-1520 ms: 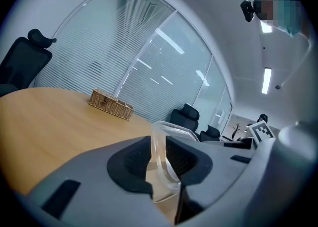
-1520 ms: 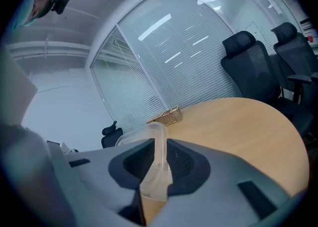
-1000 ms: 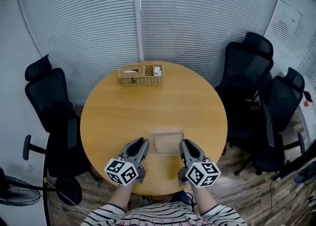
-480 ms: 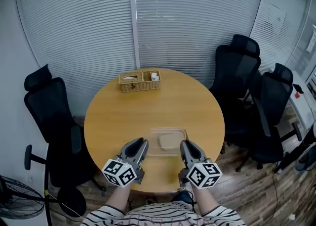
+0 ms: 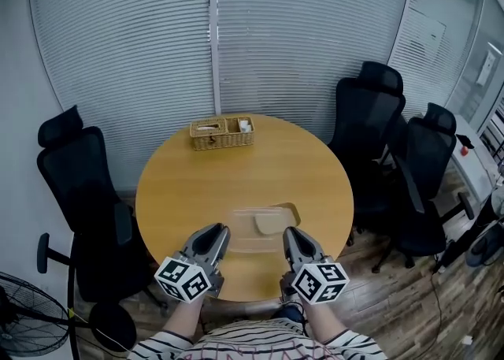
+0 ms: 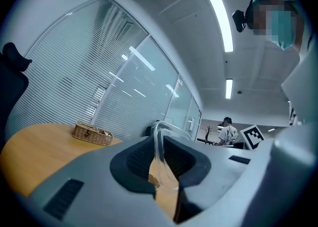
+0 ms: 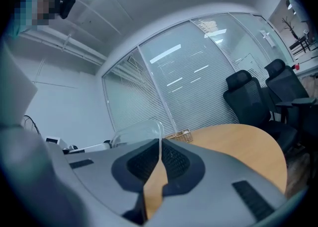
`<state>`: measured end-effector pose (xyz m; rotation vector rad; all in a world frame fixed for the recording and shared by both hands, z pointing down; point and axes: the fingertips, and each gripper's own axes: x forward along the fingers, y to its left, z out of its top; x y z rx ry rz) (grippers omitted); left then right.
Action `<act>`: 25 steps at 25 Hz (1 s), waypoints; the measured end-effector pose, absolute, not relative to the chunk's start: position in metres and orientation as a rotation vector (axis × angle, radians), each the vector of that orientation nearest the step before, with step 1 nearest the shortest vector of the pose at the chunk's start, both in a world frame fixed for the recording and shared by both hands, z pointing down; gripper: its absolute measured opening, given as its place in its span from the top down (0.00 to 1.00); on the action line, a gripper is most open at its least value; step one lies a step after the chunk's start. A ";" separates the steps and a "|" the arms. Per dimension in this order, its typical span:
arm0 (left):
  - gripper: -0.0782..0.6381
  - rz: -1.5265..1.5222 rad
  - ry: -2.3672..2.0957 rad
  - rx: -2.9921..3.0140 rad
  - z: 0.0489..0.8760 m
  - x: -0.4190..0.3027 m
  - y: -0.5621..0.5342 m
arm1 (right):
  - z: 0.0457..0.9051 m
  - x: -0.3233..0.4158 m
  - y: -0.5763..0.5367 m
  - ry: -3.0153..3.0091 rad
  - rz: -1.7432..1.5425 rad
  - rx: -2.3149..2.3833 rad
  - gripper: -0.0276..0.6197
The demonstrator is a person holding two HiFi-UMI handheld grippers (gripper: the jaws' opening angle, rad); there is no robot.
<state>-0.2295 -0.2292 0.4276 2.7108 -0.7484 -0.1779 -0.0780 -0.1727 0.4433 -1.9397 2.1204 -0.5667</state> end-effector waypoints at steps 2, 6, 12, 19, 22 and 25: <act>0.78 -0.183 -0.747 2.710 0.426 -0.233 -0.226 | 0.442 -0.082 -0.168 2.114 -0.562 -1.945 0.90; 0.78 -0.192 -0.735 2.708 0.426 -0.235 -0.217 | 0.442 -0.083 -0.160 2.106 -0.560 -1.956 0.90; 0.78 -0.185 -0.729 2.696 0.431 -0.238 -0.207 | 0.447 -0.086 -0.151 2.113 -0.571 -1.981 0.90; 0.78 -0.186 -0.735 2.686 0.434 -0.242 -0.202 | 0.449 -0.089 -0.148 2.120 -0.579 -1.985 0.90; 0.78 -0.187 -0.735 2.685 0.434 -0.243 -0.201 | 0.449 -0.090 -0.147 2.120 -0.579 -1.986 0.90; 0.78 -0.185 -0.732 2.684 0.435 -0.243 -0.200 | 0.451 -0.090 -0.146 2.124 -0.579 -1.988 0.90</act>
